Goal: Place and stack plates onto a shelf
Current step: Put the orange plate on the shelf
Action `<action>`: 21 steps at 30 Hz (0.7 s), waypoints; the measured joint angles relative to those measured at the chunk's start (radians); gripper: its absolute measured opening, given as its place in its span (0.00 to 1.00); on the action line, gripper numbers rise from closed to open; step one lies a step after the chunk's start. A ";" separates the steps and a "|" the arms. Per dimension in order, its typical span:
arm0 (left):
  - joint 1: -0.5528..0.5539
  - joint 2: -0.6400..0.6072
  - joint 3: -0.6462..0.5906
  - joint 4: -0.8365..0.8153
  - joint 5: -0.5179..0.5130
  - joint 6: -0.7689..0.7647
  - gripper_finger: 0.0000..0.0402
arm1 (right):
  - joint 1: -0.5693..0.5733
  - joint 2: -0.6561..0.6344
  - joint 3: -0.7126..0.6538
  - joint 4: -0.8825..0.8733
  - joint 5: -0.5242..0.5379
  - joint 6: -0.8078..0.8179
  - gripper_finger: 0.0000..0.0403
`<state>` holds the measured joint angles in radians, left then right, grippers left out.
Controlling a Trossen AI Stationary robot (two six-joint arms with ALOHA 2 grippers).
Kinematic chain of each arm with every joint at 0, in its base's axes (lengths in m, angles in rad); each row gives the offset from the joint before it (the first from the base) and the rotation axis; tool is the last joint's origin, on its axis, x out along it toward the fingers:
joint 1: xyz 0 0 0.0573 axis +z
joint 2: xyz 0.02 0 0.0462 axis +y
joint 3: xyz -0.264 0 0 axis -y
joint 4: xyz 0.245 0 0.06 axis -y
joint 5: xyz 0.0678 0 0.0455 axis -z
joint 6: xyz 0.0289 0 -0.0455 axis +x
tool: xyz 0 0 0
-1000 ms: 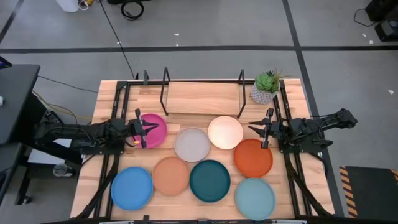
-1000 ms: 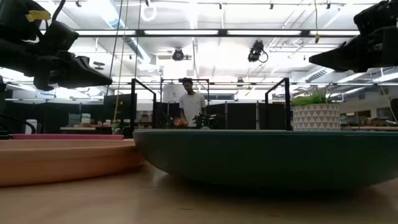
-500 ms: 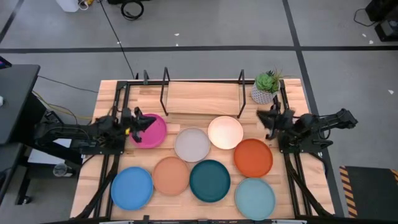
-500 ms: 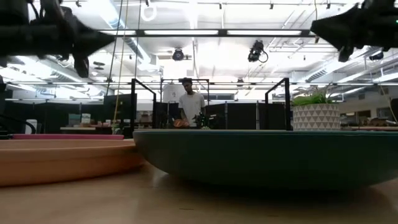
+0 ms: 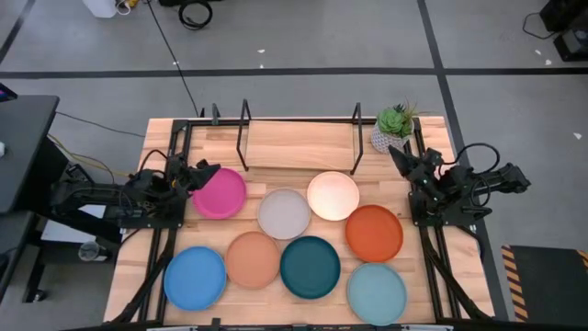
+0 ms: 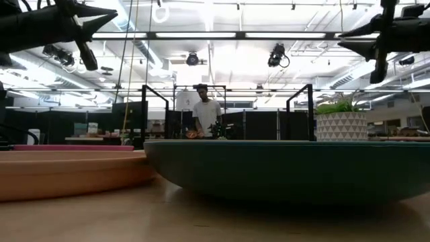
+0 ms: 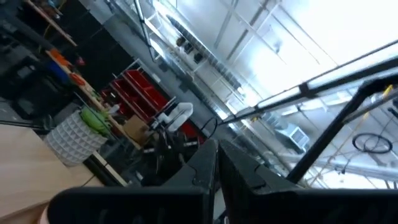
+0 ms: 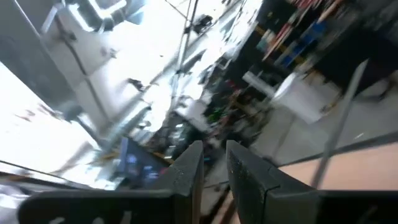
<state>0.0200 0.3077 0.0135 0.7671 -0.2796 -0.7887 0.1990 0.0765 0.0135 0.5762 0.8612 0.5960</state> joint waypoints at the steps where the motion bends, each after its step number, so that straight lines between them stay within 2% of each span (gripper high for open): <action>1: 0.000 0.000 0.000 0.004 -0.030 -0.025 0.06 | 0.000 0.000 0.001 -0.002 -0.017 0.012 0.19; 4: 0.002 0.000 0.000 0.072 -0.156 -0.084 0.06 | 0.001 0.006 0.055 -0.136 -0.138 0.018 0.17; 8: 0.001 0.000 0.051 0.091 -0.144 -0.002 0.06 | 0.004 0.067 0.217 -0.571 -0.193 0.117 0.13; 14: 0.001 0.000 0.220 -0.102 -0.145 0.178 0.06 | -0.006 0.271 0.462 -1.067 -0.304 0.134 0.10; 17: 0.001 0.000 0.299 -0.230 -0.157 0.222 0.06 | -0.016 0.385 0.527 -1.194 -0.398 0.094 0.10; 21: 0.001 0.000 0.394 -0.389 -0.179 0.226 0.06 | -0.033 0.527 0.563 -1.238 -0.575 -0.011 0.12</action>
<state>0.0212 0.3077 0.4072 0.3776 -0.4586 -0.5630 0.1663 0.6039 0.5766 -0.6621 0.2864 0.5845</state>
